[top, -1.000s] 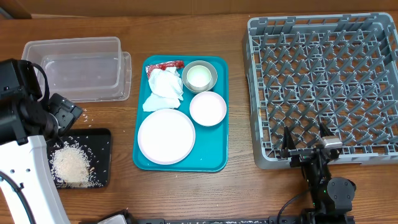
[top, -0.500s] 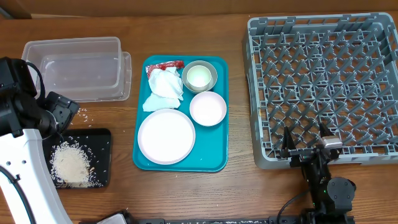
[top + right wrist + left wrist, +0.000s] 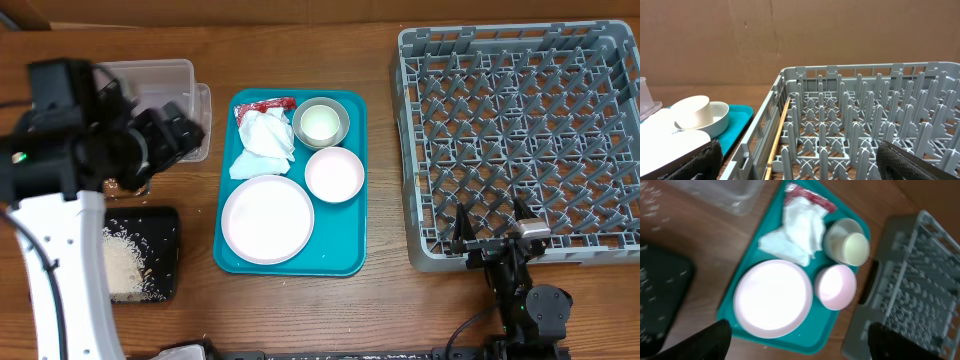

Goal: Sort waste into correct bins and load items into the dishwasher
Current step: 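Move the left gripper to the white tissue and grasp it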

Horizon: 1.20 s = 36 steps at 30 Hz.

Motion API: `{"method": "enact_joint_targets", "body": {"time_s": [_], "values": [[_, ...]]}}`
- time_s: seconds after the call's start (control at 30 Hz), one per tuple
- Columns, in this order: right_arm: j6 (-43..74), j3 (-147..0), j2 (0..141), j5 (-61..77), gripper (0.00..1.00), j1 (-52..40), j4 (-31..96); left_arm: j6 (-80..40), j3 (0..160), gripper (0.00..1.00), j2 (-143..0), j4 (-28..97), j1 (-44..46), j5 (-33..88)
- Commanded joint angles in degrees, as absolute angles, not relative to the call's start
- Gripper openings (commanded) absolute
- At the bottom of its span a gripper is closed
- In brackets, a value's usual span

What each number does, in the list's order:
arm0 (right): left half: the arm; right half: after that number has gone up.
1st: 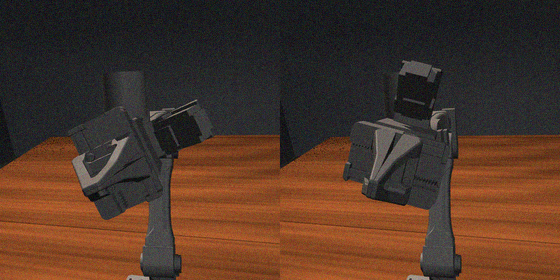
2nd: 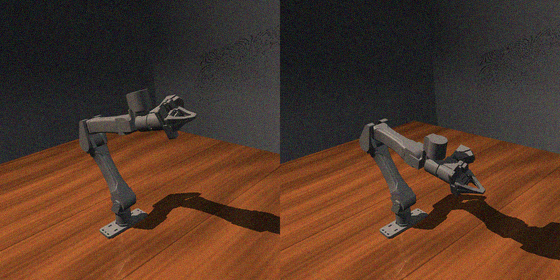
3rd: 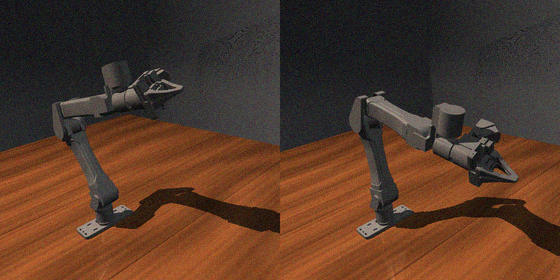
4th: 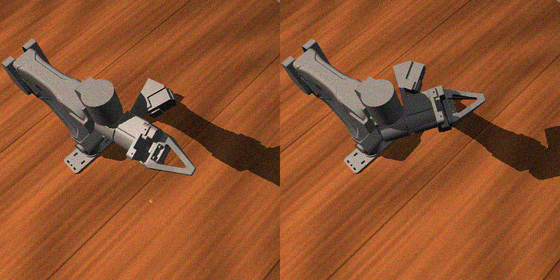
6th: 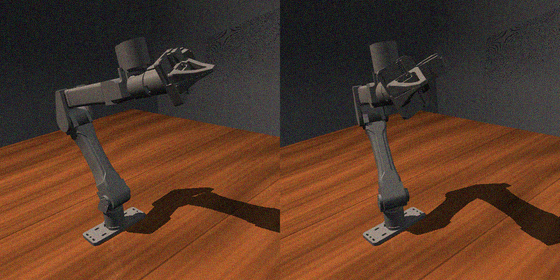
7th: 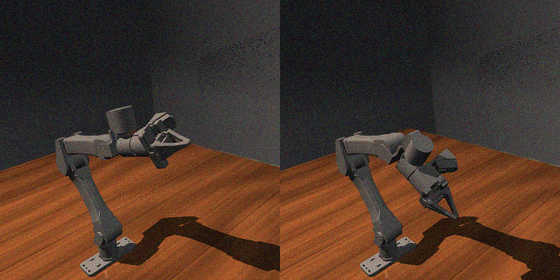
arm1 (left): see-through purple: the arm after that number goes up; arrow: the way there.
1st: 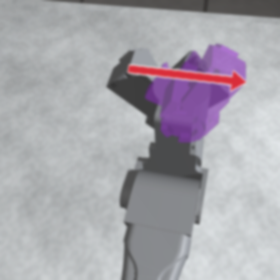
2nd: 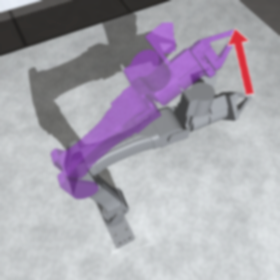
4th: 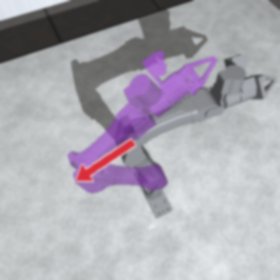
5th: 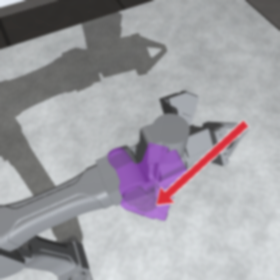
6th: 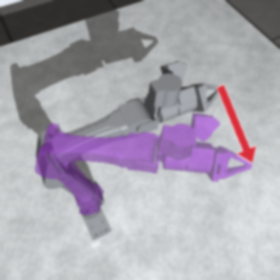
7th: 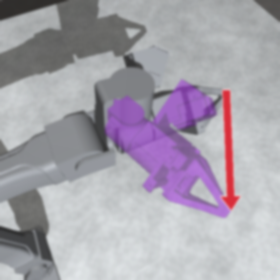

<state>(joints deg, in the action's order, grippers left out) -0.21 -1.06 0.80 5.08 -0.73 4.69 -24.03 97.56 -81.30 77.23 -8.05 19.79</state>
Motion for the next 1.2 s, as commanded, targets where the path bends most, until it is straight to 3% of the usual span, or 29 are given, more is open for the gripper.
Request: {"method": "enact_joint_targets", "body": {"time_s": [0.0,0.13,0.3,0.57,0.8,1.17], "values": [[-0.25,-0.47,0.16,4.8,1.0,-0.36,4.4,-20.93,98.35,0.85,-84.58,73.03,-3.03,20.71],[-0.25,-0.47,0.16,4.8,1.0,-0.36,4.4,-23.83,98.35,0.79,-90.45,66.74,3.31,13.78],[-0.25,-0.47,0.16,4.8,1.0,-0.36,4.4,-26.46,98.35,0.8,-98.96,62.39,7.64,10.33],[-0.25,-0.47,0.16,4.78,1.0,-0.36,4.4,-29.41,98.35,0.61,-111.04,59.9,8.6,8.54],[-0.25,-0.47,0.16,4.8,1.0,-0.36,4.4,-32.82,98.35,0.7,-117.86,59.27,8.6,4.05],[-0.25,-0.47,0.16,4.8,1.0,-0.36,4.4,-34.98,98.35,0.67,-121.75,54.3,8.67,7.49]]}}
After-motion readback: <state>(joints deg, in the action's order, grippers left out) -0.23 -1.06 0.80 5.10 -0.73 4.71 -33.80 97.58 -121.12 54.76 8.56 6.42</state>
